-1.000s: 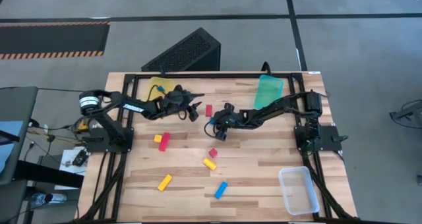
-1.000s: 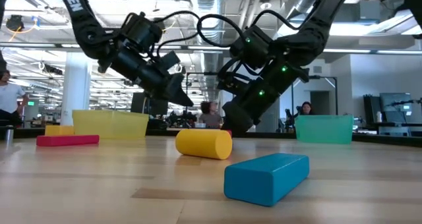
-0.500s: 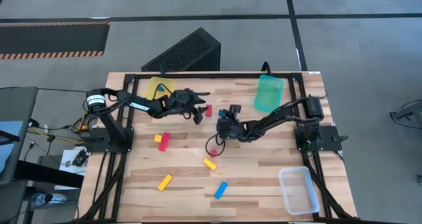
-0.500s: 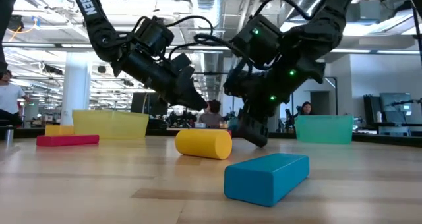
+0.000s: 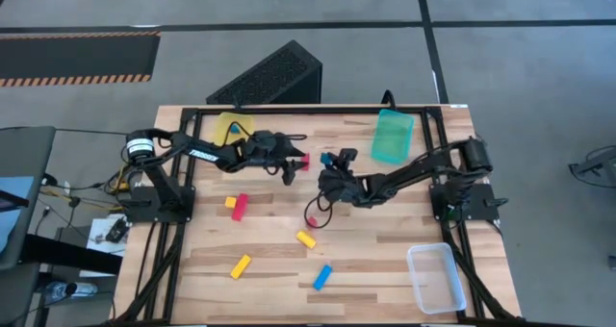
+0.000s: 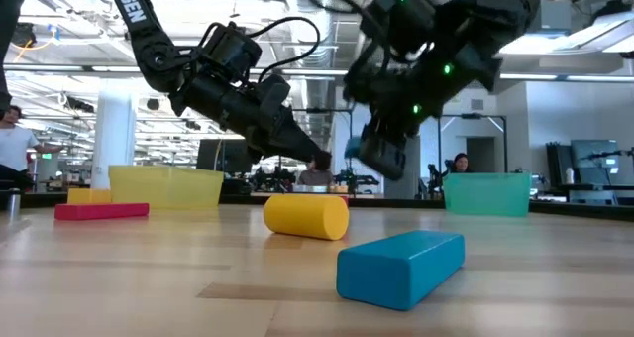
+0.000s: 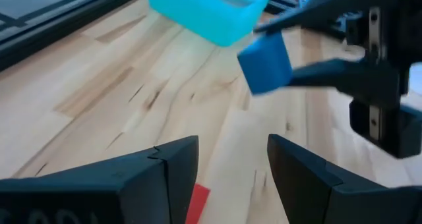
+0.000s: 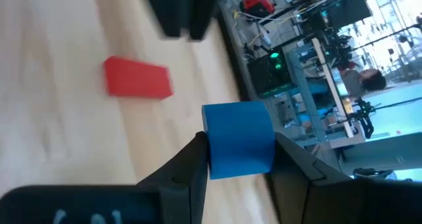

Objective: Sort & place blocks by color
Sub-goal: Put the blue circle block into the yellow bin

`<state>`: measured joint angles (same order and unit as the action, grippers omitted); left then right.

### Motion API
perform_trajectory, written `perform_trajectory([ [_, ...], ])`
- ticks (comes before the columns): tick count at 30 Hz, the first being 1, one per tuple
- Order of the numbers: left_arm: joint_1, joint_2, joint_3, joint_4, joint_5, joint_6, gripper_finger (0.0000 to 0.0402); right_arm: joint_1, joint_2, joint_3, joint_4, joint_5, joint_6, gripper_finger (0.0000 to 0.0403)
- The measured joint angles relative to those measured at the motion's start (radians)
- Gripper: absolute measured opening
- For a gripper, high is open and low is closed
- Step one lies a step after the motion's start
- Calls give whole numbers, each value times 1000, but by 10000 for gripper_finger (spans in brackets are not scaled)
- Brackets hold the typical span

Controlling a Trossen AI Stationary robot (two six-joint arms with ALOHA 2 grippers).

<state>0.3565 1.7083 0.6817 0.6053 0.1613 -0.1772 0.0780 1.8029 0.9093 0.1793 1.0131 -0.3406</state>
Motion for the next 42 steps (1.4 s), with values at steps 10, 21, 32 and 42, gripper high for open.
perform_trajectory([
  [10,-7,-166,2,-184,-161,114,171,0,-122,0,-208,8,138,141],
  [21,-91,-242,-15,-206,-148,192,171,-3,-117,1,-286,11,154,141],
  [32,-58,-243,-16,-282,-299,223,171,-73,-271,-284,-27,-67,158,143],
  [42,-15,-302,-16,-339,-307,233,171,-47,-411,-403,63,-200,150,144],
])
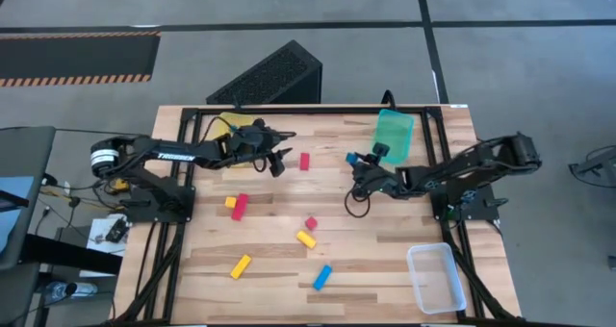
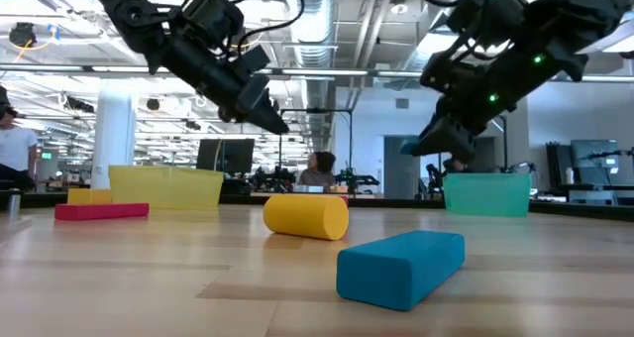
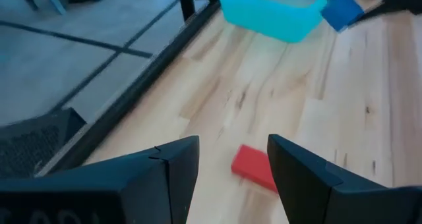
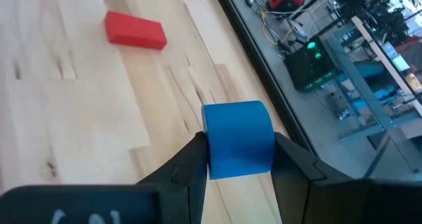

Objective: Sort & place blocks by color
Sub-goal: Put the blue circle block into the yellow bin

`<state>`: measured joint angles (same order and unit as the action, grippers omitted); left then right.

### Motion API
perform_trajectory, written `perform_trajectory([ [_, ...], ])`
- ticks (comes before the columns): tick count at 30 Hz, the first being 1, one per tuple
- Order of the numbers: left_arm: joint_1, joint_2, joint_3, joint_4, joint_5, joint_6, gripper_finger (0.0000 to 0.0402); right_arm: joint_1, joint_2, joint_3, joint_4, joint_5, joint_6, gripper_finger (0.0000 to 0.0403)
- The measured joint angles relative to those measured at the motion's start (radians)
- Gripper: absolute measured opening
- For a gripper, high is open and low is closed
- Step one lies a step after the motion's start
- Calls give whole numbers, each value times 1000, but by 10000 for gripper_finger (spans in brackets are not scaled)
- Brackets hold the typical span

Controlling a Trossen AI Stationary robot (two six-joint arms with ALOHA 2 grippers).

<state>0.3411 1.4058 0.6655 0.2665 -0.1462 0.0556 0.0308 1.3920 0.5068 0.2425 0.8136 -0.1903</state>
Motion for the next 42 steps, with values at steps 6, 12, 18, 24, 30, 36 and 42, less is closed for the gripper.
perform_trajectory([
  [6,9,-122,-2,-63,4,-5,171,21,-5,0,7,1,6,142],
  [12,-2,-87,-108,273,232,-86,171,58,-5,35,27,0,52,148],
  [18,-25,54,-115,509,317,-181,171,103,7,113,28,-1,-9,145],
  [24,-37,192,-55,545,307,-195,171,114,24,147,21,0,-30,148],
  [30,-43,249,13,540,368,-306,171,136,23,145,10,-1,-47,145],
  [36,-58,248,47,540,379,-339,171,135,23,146,18,-3,-61,150],
  [42,-89,248,47,550,290,-380,171,124,23,146,29,-1,-86,146],
])
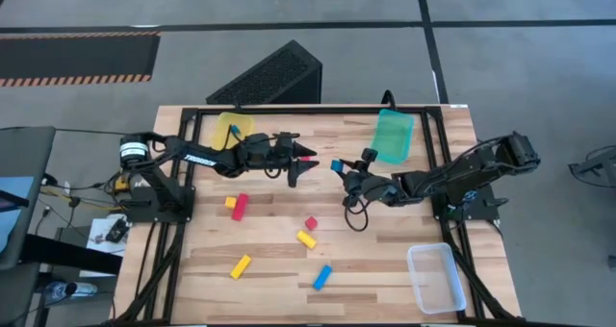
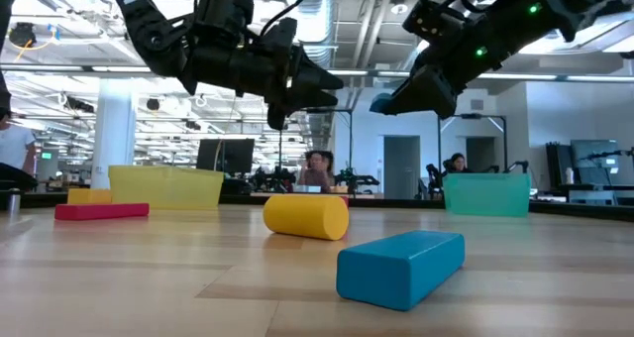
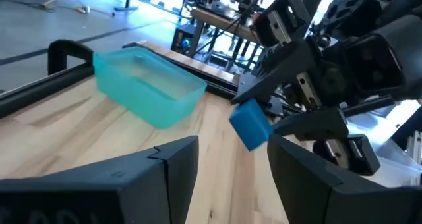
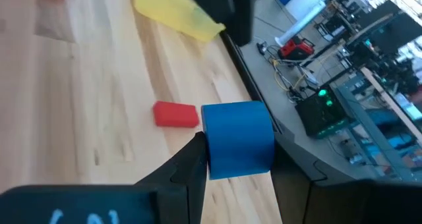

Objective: Sort & place blocks by color
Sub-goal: Put the blue circle block into the yellow bin

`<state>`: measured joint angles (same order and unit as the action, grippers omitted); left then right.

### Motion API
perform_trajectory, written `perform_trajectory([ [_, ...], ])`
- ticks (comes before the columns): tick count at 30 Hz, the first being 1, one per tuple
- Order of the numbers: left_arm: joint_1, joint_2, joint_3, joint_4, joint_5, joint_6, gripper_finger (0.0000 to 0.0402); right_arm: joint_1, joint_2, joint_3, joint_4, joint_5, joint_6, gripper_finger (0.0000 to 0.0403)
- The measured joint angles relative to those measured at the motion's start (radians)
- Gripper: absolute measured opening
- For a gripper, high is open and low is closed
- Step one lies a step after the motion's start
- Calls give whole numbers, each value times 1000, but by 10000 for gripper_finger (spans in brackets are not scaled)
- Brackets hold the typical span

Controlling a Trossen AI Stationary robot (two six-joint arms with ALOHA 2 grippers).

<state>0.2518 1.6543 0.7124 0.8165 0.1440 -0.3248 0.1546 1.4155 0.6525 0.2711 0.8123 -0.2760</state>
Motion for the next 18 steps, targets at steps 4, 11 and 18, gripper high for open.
perform_trajectory([
  [4,-6,0,0,32,1,-55,171,16,0,0,2,0,-48,151],
  [11,1,0,21,28,106,-186,191,31,0,1,88,6,-157,148],
  [18,1,0,42,29,130,-209,241,45,0,1,154,5,-240,151],
])
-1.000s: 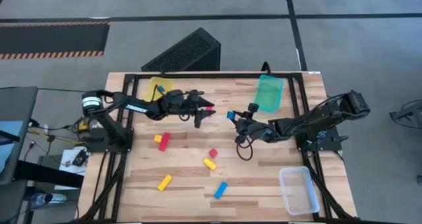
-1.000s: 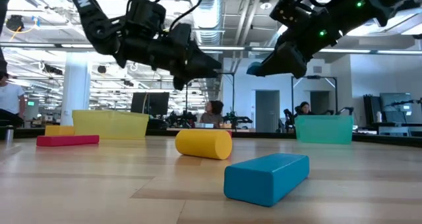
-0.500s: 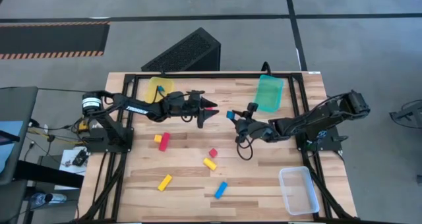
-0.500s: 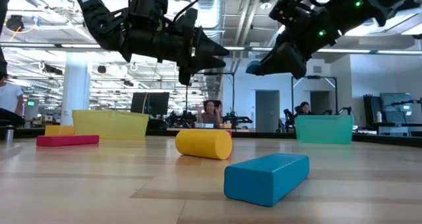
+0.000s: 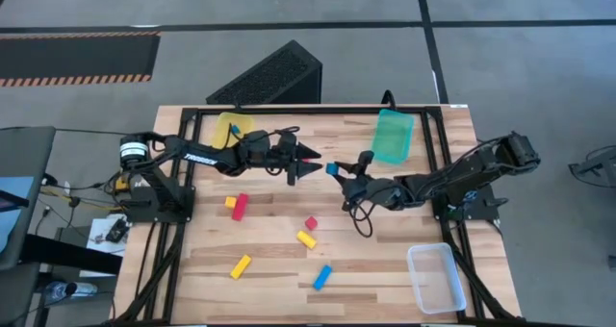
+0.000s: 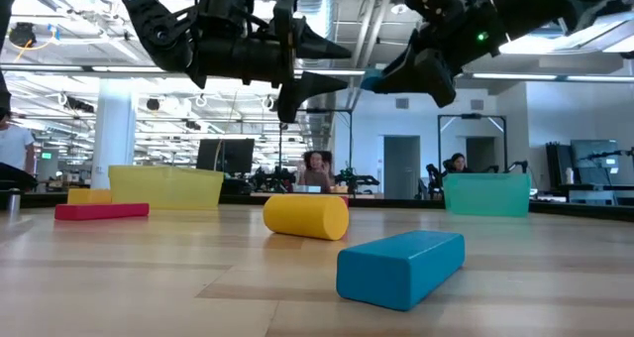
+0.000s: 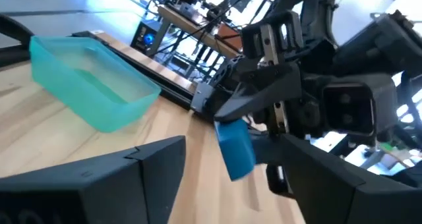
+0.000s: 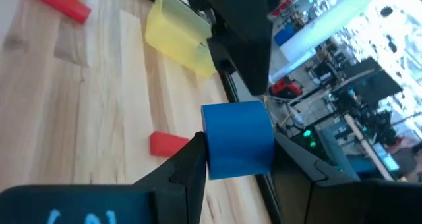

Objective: Sort & place blocks by color
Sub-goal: Put the blue circle block into the yellow bin

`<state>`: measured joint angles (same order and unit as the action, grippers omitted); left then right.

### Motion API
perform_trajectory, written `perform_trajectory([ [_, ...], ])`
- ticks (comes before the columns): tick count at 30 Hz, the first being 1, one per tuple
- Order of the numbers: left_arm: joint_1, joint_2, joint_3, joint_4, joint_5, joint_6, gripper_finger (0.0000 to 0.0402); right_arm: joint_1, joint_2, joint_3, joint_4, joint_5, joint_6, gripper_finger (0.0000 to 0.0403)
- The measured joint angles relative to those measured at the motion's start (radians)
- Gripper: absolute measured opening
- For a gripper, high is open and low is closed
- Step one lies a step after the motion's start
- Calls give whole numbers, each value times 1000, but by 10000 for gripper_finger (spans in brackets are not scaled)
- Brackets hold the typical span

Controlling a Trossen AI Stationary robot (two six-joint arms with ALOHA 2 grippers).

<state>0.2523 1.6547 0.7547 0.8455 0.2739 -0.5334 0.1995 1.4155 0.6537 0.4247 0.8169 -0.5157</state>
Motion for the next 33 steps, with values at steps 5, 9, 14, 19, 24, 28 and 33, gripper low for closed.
perform_trajectory([
  [5,0,0,6,-1,8,-82,256,18,0,0,48,0,-90,149],
  [9,-4,0,6,4,3,-110,256,17,0,0,52,1,-95,152],
  [14,-18,65,31,87,-23,-129,256,9,0,0,49,32,-95,152],
  [19,-24,206,138,106,94,-174,256,13,0,0,24,84,-91,153],
  [24,-24,302,228,120,182,-176,256,24,0,0,9,79,-86,154],
  [28,-23,319,243,120,211,-168,254,31,0,0,-16,81,-73,154],
  [33,-20,317,240,148,222,-153,213,41,0,0,-36,96,-57,156],
])
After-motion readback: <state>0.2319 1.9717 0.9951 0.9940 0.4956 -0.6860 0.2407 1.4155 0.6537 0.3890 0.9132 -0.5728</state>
